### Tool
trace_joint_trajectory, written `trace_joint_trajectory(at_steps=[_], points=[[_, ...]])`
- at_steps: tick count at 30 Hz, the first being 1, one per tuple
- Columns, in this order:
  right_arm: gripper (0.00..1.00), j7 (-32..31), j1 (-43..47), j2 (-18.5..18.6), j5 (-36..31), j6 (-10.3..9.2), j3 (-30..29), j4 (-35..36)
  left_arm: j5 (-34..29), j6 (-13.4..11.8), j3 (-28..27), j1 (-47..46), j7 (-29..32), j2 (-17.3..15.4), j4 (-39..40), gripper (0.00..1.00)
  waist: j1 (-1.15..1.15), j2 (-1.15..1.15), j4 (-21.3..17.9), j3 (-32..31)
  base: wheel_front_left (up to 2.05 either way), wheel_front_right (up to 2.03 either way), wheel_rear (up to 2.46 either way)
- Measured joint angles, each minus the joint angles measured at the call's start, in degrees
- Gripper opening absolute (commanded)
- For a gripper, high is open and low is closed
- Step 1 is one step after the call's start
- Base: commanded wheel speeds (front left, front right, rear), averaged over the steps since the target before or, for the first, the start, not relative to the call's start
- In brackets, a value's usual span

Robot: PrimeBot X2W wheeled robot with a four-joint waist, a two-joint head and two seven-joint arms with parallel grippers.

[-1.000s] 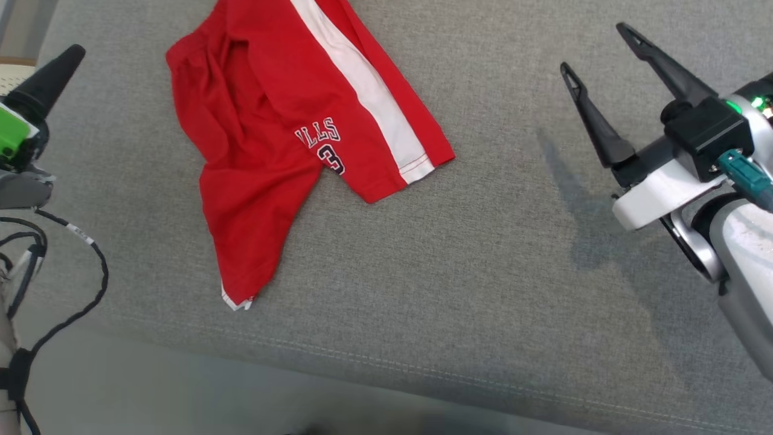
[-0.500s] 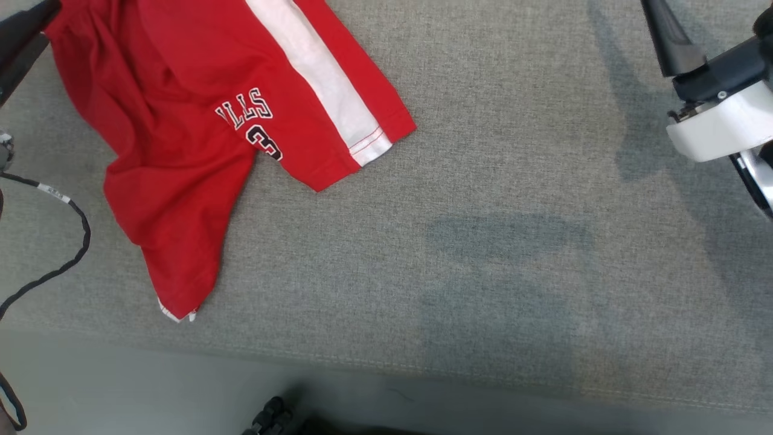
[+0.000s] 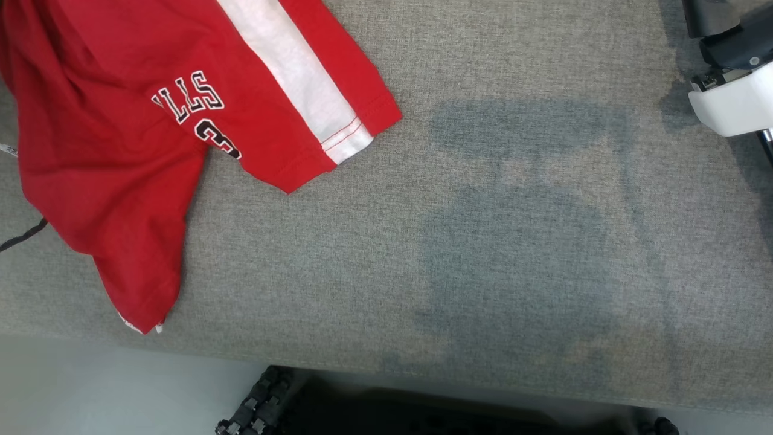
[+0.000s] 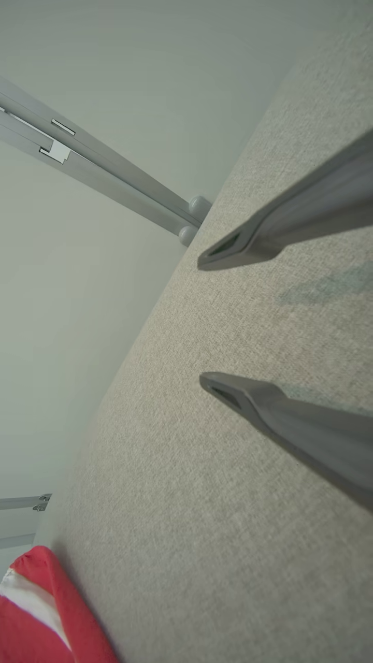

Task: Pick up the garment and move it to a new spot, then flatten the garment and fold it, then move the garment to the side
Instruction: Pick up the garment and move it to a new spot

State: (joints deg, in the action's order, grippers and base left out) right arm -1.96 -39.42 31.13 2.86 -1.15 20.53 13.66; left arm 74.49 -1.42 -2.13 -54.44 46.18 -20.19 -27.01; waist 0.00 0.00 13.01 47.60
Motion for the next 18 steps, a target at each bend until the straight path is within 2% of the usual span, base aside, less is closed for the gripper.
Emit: trace_joint_trajectory(at_steps=[1, 2, 9, 14, 18], points=[[1.0, 0.2, -0.1, 0.0, 0.0, -0.01, 0.0, -0.1, -0.1, 0.3, 0.3, -0.3, 0.4, -0.3, 0.0, 0.4, 0.0, 0.0, 0.0, 0.3, 0.0, 0.0, 0.0], [1.0, 0.8, -0.1, -0.1, 0.0, -0.02, 0.0, -0.5, -0.3, 1.0, 0.7, -0.7, 0.6, -0.7, -0.4, 0.0, 0.0, 0.0, -0.1, 0.6, 0.0, 0.0, 0.0], [1.0, 2.5, 0.0, -0.9, 0.0, -0.55, 0.3, -2.6, -0.5, 3.5, 1.6, -0.8, 1.5, 0.0, -2.0, 0.0, 0.0, 0.0, -0.1, -0.7, 0.0, 0.0, 0.0], [1.0, 4.6, 0.1, -2.8, 0.3, -1.25, 1.0, -4.8, 1.1, 6.0, 3.0, -0.8, 4.0, 2.9, -1.4, 0.0, 0.0, 0.0, -0.2, -2.5, 0.0, 0.0, 0.0], [1.0, 6.2, 0.5, -4.2, 0.8, -1.52, 1.5, -6.1, 1.2, 6.5, 4.9, -0.5, 5.8, 3.4, -0.2, 0.0, 0.0, 0.0, -0.5, -4.0, 0.0, 0.0, 0.0]])
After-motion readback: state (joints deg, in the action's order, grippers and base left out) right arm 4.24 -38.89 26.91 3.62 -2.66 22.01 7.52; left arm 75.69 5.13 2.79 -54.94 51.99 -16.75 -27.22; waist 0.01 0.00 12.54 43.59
